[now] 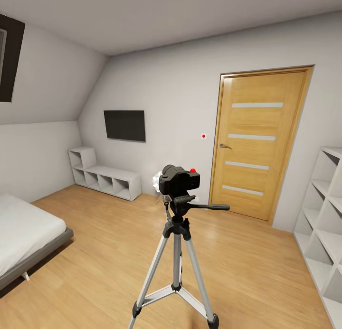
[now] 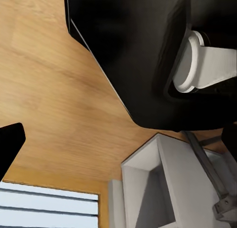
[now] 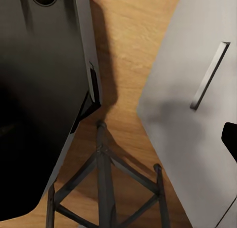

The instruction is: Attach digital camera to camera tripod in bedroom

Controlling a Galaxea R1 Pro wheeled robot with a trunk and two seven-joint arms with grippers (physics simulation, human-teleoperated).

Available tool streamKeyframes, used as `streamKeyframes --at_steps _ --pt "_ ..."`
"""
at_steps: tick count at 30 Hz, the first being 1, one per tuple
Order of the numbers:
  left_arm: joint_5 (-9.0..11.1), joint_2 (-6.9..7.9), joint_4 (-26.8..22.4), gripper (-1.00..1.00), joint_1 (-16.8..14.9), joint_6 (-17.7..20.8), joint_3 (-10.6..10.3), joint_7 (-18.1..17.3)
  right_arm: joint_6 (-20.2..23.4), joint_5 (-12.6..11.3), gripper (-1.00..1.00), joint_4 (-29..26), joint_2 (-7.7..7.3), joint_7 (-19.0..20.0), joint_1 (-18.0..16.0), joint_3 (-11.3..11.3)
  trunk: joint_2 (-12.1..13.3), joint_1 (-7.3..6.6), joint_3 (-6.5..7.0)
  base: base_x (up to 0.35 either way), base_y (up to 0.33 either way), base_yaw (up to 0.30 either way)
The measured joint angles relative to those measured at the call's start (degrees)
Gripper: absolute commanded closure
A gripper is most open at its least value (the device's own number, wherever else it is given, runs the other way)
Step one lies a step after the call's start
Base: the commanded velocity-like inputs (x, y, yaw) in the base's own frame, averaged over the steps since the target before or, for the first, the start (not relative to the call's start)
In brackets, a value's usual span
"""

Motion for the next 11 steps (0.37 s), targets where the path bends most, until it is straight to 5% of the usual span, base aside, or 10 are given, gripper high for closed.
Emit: streamKeyframes --at_steps 11 --pt "-0.01 -0.75 0.0 -1.0 -0.01 -0.25 0.03 -0.04 0.04 0.0 -1.0 -0.03 0.0 0.0 0.0 0.07 0.0 0.0 0.0 0.0 0.0 0.0"
